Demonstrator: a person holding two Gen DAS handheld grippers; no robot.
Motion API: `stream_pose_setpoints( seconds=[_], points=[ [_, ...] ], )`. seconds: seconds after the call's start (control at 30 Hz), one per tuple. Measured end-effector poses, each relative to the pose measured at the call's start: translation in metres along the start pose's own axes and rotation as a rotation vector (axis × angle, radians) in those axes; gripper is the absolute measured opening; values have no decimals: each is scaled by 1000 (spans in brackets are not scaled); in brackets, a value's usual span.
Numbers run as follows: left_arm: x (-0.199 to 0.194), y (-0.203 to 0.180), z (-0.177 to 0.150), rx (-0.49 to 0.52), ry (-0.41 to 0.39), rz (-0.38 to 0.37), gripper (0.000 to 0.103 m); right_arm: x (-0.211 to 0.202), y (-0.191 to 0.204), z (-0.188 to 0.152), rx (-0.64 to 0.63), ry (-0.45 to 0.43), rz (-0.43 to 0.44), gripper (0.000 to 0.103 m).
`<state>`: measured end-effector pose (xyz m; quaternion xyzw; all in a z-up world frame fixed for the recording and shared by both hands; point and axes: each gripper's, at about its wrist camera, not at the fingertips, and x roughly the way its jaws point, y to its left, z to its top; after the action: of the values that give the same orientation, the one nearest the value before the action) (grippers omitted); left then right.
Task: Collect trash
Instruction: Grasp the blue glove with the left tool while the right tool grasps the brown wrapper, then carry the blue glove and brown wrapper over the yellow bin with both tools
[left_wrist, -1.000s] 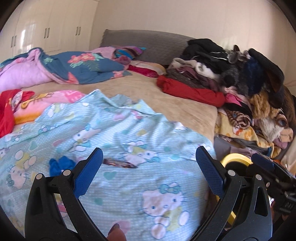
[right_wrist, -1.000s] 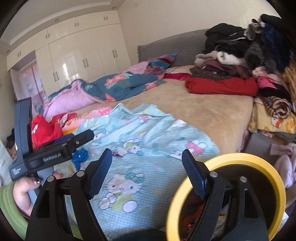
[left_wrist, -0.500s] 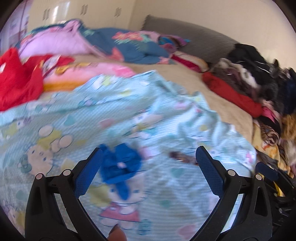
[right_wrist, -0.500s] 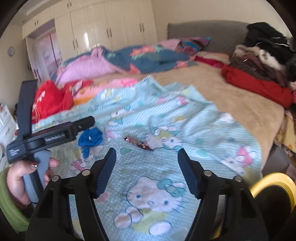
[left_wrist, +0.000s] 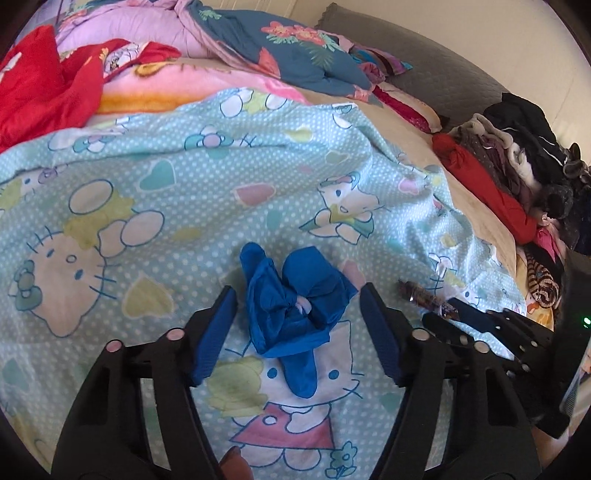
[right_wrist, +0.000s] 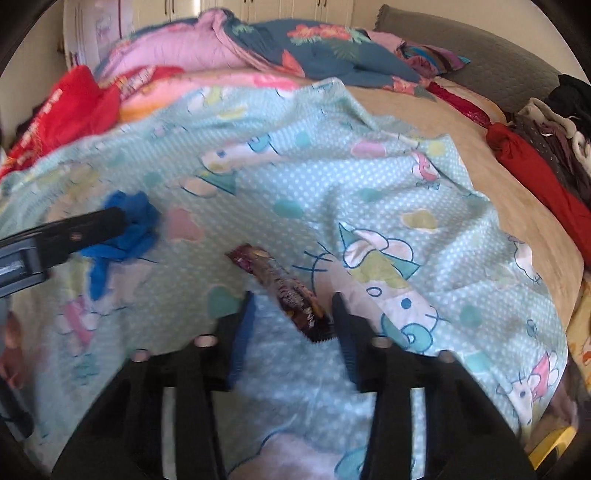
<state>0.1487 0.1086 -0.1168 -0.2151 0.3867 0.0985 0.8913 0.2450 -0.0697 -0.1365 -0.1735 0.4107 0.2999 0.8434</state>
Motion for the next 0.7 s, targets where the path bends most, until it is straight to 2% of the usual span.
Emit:
stream_pose_setpoints(
  seconds=[0.03,0.07,0.1,0.2,0.3,0.43,0.7],
  points=[
    [2,0,0,-2,3,0,58,0,-2,0,18,-9,11,23],
    [3,0,-1,0,7,3,54,-2,-5,-1,42,-19,29,7],
    [5,0,-2,8,13,10,45,-5,-9,-1,60,-23,45,5],
    [10,0,-4,10,31,10,29,-23,-16,-6,117,-77,93,5],
    [7,-2,-4,22,19,17,19,-47,-24,-15,170,-128,118,5],
    [-5,-9,1,30,-21,6,16,-78,-37,-31,243,-193,142,5],
    [-32,-56,5,112,-78,-95,16,-137,-73,-81,369,-259,90,5]
  ],
)
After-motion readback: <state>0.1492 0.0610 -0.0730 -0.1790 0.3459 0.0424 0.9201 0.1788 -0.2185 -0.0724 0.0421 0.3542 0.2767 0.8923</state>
